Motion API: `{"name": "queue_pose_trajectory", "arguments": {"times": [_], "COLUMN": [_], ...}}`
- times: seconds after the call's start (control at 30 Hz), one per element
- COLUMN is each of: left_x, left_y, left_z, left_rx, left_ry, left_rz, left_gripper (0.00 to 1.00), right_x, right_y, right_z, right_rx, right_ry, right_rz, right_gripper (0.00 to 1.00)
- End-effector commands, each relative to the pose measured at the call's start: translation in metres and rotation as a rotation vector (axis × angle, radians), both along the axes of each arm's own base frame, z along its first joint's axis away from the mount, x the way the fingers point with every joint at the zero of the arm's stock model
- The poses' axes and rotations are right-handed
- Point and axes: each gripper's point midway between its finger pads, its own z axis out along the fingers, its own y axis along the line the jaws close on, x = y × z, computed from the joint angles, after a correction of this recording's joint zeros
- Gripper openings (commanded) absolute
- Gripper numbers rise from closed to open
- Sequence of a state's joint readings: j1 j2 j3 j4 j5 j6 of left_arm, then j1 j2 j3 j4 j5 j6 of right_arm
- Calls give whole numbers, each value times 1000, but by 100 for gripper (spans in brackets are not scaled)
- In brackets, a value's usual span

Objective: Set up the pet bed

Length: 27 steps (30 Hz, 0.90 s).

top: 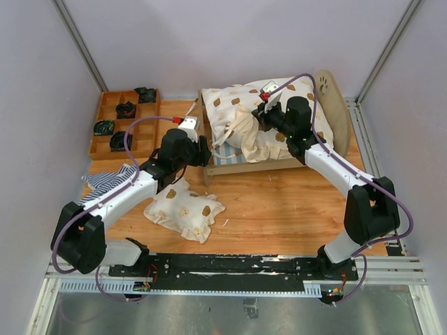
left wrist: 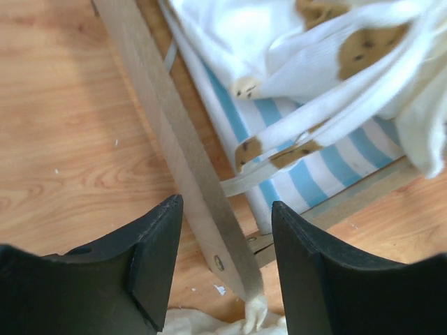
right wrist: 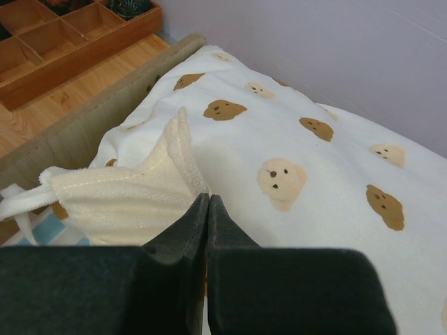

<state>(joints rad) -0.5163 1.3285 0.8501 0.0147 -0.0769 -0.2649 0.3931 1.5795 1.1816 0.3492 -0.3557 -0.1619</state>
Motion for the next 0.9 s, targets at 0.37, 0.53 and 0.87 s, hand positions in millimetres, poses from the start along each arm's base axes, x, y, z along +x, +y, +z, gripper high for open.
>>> {"name": "queue_pose_trajectory", "arguments": {"times": [0.37,0.53,0.87], "left_x": [37,57,89], "left_y": [-51,-76,-95], "left_z": [102,110,85], "left_rx": [14,-3,26], "left_ry": [-253,-285,-240], "left_rz": [-271,-350,-365], "left_gripper": [68,70,51], "right_x": [7,6,4], "right_y": [10,12,12], "right_z": [21,22,21], "right_rx": [13,18,22], "right_ry": [-38,-35,-18], "right_rz": [10,14,19], "right_gripper": [0,0,0]}}
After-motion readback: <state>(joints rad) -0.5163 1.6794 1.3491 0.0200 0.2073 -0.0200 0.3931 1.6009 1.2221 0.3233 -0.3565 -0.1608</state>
